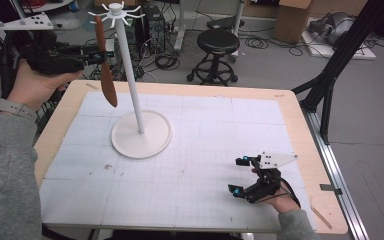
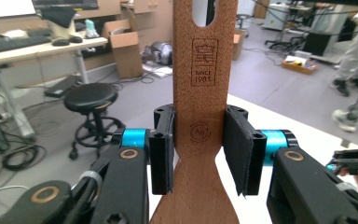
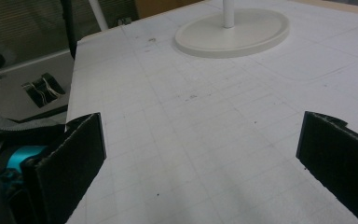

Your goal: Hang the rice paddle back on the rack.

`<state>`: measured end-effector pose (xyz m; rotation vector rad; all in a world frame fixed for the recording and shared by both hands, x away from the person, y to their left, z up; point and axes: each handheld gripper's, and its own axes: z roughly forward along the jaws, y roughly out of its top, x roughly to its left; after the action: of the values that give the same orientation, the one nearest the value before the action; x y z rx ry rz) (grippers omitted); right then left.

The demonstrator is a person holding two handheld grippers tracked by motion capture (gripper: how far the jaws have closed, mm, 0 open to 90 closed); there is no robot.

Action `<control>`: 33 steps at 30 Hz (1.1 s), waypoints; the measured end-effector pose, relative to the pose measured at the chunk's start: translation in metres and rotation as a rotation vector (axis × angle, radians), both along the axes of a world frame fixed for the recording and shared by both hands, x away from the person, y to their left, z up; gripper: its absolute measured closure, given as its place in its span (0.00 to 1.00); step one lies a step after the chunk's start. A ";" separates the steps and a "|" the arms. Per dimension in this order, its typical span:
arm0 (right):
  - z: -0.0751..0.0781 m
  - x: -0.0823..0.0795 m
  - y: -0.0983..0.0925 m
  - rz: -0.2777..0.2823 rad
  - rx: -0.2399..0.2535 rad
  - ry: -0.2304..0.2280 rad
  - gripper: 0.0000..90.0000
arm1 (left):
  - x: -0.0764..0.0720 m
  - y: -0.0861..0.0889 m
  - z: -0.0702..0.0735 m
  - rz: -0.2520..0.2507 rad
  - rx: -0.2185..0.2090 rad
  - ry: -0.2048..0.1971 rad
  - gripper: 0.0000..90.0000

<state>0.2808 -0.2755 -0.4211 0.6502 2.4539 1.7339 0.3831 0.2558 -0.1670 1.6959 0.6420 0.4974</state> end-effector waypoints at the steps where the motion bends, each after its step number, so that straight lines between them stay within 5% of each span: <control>1: 0.000 0.000 0.000 0.000 0.003 0.003 0.00 | -0.001 0.001 0.000 0.008 0.000 -0.005 0.62; 11: 0.001 -0.001 -0.001 -0.010 0.004 -0.001 0.00 | -0.007 0.004 -0.019 0.042 0.012 -0.026 0.15; 14: 0.000 0.000 0.001 -0.009 0.002 -0.001 0.00 | -0.007 -0.001 -0.029 0.075 0.035 0.034 0.02; 16: 0.000 0.001 0.001 -0.010 0.001 0.006 0.00 | -0.010 -0.003 -0.036 0.084 0.078 0.029 0.02; 19: -0.001 0.002 0.000 -0.023 0.001 0.014 0.00 | -0.018 -0.005 -0.044 0.034 0.016 0.064 0.02; 21: 0.000 0.002 -0.001 -0.031 0.006 0.008 0.00 | -0.026 -0.008 -0.049 0.026 0.021 0.031 0.02; 33: 0.002 -0.003 -0.003 -0.031 0.009 -0.005 0.00 | -0.045 0.002 -0.074 0.011 -0.018 0.014 0.02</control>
<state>0.2774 -0.2783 -0.4186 0.6806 2.4210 1.7341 0.3383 0.2579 -0.2414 1.6814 0.6640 0.4866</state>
